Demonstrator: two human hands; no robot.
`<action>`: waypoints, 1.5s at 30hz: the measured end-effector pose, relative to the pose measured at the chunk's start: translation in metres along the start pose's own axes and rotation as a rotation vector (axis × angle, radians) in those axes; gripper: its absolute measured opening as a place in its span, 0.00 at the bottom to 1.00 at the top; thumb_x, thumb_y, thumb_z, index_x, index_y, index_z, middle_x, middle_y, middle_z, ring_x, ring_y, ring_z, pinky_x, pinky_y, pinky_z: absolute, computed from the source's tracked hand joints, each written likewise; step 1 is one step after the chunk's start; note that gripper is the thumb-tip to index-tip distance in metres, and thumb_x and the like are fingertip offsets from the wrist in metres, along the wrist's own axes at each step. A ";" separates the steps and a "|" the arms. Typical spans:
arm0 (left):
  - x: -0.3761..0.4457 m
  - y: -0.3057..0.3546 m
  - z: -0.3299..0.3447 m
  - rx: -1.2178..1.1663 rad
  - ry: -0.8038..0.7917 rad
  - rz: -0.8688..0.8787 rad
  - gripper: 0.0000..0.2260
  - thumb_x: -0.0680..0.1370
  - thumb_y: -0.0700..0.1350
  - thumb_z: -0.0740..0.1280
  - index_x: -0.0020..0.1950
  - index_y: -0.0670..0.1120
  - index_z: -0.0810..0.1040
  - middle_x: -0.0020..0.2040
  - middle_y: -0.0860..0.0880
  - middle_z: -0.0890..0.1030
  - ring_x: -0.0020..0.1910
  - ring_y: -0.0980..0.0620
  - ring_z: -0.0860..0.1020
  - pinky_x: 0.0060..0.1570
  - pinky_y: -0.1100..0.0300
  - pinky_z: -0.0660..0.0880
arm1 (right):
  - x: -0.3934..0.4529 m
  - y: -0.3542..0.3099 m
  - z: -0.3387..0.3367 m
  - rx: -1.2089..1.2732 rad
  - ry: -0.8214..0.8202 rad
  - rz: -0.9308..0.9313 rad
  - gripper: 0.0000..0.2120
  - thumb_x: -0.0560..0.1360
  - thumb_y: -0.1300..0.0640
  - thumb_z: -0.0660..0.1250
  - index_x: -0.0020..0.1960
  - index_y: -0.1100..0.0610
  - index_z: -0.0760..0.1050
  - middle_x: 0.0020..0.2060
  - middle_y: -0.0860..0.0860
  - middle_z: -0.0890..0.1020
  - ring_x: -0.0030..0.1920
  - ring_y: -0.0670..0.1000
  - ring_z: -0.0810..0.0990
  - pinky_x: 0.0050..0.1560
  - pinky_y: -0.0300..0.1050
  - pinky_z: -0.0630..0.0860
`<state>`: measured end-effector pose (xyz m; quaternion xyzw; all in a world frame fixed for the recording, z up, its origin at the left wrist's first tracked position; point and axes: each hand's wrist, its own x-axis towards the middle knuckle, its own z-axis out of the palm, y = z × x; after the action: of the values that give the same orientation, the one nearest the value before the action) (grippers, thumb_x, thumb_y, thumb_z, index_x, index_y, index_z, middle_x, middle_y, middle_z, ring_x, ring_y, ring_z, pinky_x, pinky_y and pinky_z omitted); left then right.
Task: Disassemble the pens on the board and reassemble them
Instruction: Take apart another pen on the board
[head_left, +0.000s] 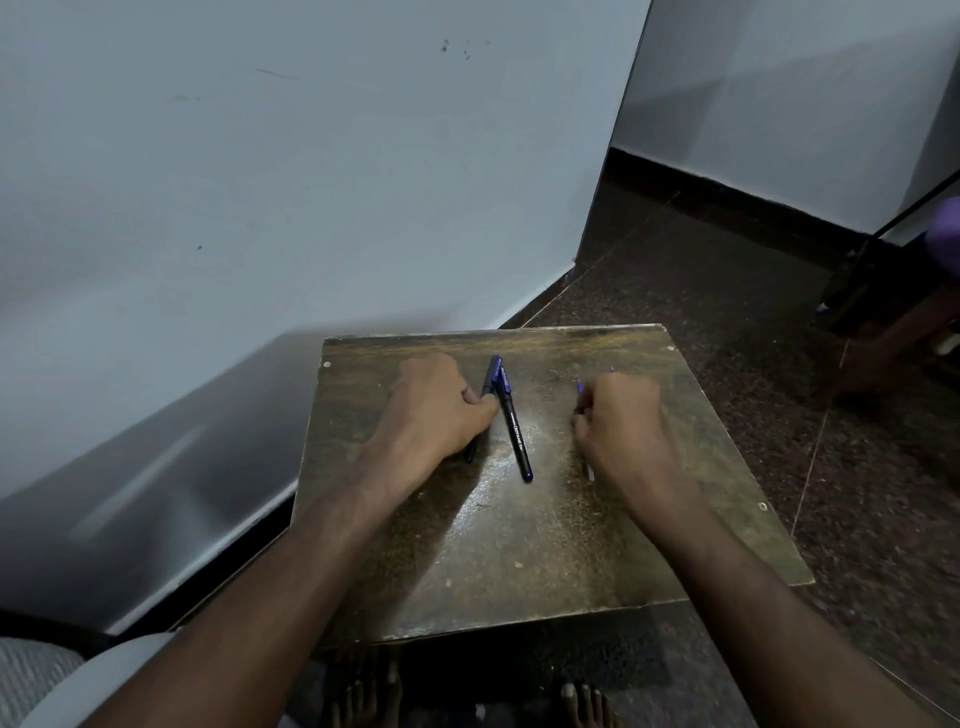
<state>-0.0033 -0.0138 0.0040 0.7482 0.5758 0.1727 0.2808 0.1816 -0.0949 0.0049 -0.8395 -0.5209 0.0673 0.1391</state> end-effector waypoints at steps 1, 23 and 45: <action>0.000 0.000 0.001 -0.004 -0.002 0.000 0.14 0.78 0.51 0.78 0.36 0.46 0.89 0.32 0.50 0.87 0.31 0.59 0.85 0.29 0.76 0.67 | 0.000 -0.004 0.003 0.009 0.005 -0.017 0.09 0.79 0.66 0.66 0.44 0.61 0.83 0.38 0.58 0.83 0.38 0.58 0.84 0.40 0.52 0.85; -0.018 0.026 -0.006 -0.503 -0.141 0.072 0.06 0.81 0.50 0.76 0.53 0.50 0.91 0.43 0.52 0.91 0.41 0.54 0.90 0.47 0.51 0.89 | -0.010 -0.018 -0.011 0.977 -0.209 0.063 0.18 0.87 0.48 0.66 0.53 0.60 0.87 0.47 0.59 0.91 0.49 0.60 0.91 0.53 0.61 0.87; -0.007 0.011 -0.005 -1.066 -0.359 0.008 0.06 0.76 0.51 0.79 0.45 0.48 0.89 0.41 0.48 0.83 0.41 0.55 0.78 0.50 0.61 0.77 | -0.052 -0.045 -0.007 1.216 -0.257 0.032 0.18 0.91 0.50 0.54 0.54 0.61 0.76 0.28 0.45 0.65 0.24 0.42 0.60 0.23 0.35 0.59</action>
<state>0.0001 -0.0209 0.0148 0.5226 0.3493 0.3109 0.7128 0.1214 -0.1234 0.0237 -0.6029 -0.3894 0.4545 0.5275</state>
